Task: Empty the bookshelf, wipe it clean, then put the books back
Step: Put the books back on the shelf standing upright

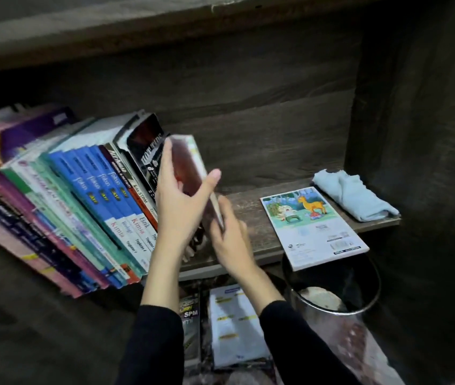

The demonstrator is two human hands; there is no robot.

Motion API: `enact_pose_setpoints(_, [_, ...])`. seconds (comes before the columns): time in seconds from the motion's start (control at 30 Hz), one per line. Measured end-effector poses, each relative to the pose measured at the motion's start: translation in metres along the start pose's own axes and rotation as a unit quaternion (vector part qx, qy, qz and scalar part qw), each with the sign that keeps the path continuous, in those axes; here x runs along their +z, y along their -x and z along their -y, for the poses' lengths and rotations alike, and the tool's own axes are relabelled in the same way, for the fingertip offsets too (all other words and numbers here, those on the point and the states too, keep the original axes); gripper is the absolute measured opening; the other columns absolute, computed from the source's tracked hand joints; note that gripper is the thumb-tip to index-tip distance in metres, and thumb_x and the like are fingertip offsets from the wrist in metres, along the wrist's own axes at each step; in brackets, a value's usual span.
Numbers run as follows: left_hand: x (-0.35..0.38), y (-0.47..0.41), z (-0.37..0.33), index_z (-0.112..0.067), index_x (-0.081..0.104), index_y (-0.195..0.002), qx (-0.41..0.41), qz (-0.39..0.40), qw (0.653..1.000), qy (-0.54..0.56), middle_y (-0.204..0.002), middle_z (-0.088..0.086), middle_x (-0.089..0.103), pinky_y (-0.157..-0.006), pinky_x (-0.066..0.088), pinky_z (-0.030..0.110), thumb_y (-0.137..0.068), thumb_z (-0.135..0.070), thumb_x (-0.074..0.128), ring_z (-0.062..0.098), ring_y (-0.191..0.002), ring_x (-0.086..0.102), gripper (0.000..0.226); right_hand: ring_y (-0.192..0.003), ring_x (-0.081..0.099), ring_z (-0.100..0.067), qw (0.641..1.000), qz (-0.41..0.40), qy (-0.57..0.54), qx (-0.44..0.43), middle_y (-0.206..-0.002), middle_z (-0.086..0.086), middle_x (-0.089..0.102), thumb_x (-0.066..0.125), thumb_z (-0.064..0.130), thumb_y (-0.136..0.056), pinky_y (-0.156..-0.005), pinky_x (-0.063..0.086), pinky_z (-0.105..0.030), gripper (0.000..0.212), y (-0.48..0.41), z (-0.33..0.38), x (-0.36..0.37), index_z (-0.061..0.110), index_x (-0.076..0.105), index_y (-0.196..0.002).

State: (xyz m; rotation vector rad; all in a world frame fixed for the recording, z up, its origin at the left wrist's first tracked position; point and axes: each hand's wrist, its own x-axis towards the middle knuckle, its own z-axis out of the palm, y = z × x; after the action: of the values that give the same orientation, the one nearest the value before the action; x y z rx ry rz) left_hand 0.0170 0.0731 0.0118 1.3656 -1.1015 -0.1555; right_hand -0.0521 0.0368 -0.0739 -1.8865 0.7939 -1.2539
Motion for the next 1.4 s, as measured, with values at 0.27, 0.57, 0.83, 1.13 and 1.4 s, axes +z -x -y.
enact_pose_setpoints(0.27, [-0.030, -0.005, 0.028, -0.028, 0.018, -0.150, -0.006, 0.016, 0.996, -0.082, -0.146, -0.018, 0.028, -0.098, 0.034, 0.010, -0.086, 0.000, 0.062, -0.004, -0.126, 0.032, 0.083, -0.127, 0.048, -0.019, 0.992, 0.124, -0.025, 0.027, -0.143, 0.001, 0.048, 0.048, 0.001, -0.092, -0.088, 0.031, -0.012, 0.061, -0.004, -0.010, 0.030, 0.030, 0.035, -0.144])
enact_pose_setpoints(0.57, [-0.036, 0.002, 0.044, -0.007, 0.029, -0.147, 0.180, -0.030, 0.929, -0.322, -0.151, 0.007, 0.032, -0.107, 0.010, 0.000, -0.078, -0.003, 0.073, 0.008, -0.136, 0.027, 0.082, -0.123, 0.051, -0.016, 0.942, 0.281, -0.134, 0.127, -0.148, 0.009, 0.036, 0.063, -0.013, -0.076, -0.091, 0.043, -0.016, 0.095, -0.025, -0.044, 0.018, 0.056, 0.034, -0.135])
enact_pose_setpoints(0.83, [-0.030, 0.008, 0.058, 0.001, 0.019, -0.147, 0.209, -0.036, 0.852, -0.479, -0.155, 0.014, 0.021, -0.102, 0.030, 0.022, -0.081, -0.003, 0.070, 0.025, -0.139, 0.029, 0.084, -0.123, 0.038, 0.002, 0.976, 0.174, -0.045, 0.120, -0.141, 0.006, 0.046, 0.057, -0.013, -0.084, -0.078, 0.023, 0.013, 0.063, -0.020, -0.053, 0.029, 0.023, 0.051, -0.135])
enact_pose_setpoints(1.13, [-0.017, 0.008, 0.067, -0.001, 0.037, -0.142, 0.165, -0.038, 0.761, -0.627, -0.150, 0.015, 0.032, -0.110, 0.020, 0.052, -0.054, -0.004, 0.085, 0.027, -0.139, 0.026, 0.100, -0.102, 0.048, 0.005, 0.987, 0.101, -0.012, 0.126, -0.129, -0.003, 0.060, 0.054, -0.011, -0.086, -0.075, 0.027, 0.011, 0.051, -0.021, -0.051, 0.040, 0.018, 0.059, -0.128])
enact_pose_setpoints(1.4, [-0.041, -0.021, 0.049, -0.004, 0.031, -0.145, 0.159, -0.084, 0.755, -0.631, -0.156, 0.007, 0.019, -0.101, -0.005, 0.066, -0.068, -0.037, 0.080, 0.017, -0.143, 0.002, 0.096, -0.112, 0.051, 0.000, 0.985, 0.094, -0.028, 0.141, -0.130, 0.002, 0.058, 0.058, -0.005, -0.087, -0.087, 0.035, -0.003, 0.049, -0.026, -0.053, 0.041, 0.023, 0.059, -0.127])
